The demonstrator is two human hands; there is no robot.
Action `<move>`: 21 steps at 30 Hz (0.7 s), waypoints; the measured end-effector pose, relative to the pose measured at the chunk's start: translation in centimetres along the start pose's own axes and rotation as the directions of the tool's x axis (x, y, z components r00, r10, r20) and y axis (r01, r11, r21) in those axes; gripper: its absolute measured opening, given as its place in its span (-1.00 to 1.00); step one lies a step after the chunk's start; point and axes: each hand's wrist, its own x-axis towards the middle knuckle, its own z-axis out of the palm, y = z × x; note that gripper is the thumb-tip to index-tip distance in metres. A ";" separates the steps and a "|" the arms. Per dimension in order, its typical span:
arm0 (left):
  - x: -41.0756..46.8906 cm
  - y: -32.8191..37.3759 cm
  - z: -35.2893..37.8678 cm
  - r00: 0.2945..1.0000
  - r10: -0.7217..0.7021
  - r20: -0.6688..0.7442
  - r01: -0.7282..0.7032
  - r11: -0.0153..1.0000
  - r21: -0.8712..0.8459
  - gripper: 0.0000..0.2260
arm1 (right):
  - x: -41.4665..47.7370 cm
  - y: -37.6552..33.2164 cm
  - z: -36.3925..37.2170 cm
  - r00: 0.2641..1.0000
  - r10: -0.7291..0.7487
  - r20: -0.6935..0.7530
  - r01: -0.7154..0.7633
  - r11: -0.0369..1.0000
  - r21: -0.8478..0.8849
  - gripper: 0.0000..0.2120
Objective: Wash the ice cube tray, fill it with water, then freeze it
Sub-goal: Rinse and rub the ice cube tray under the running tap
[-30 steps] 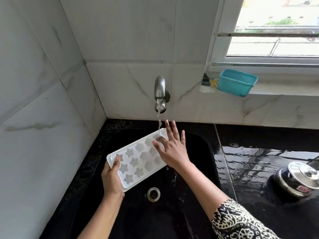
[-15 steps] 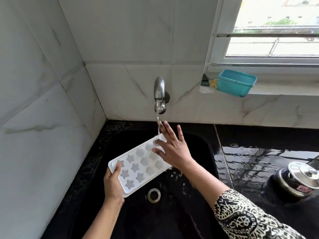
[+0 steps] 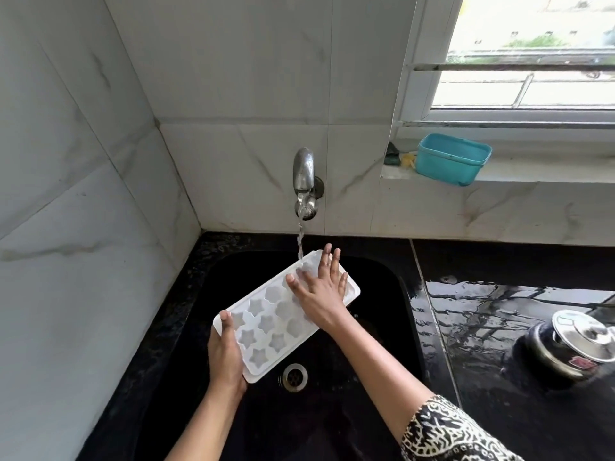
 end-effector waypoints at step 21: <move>0.4 2.5 -2.1 0.999 0.035 -0.032 -0.033 0.998 0.058 -0.81 | 2.7 5.1 -5.1 0.617 -0.746 0.250 0.556 0.189 -0.809 -0.40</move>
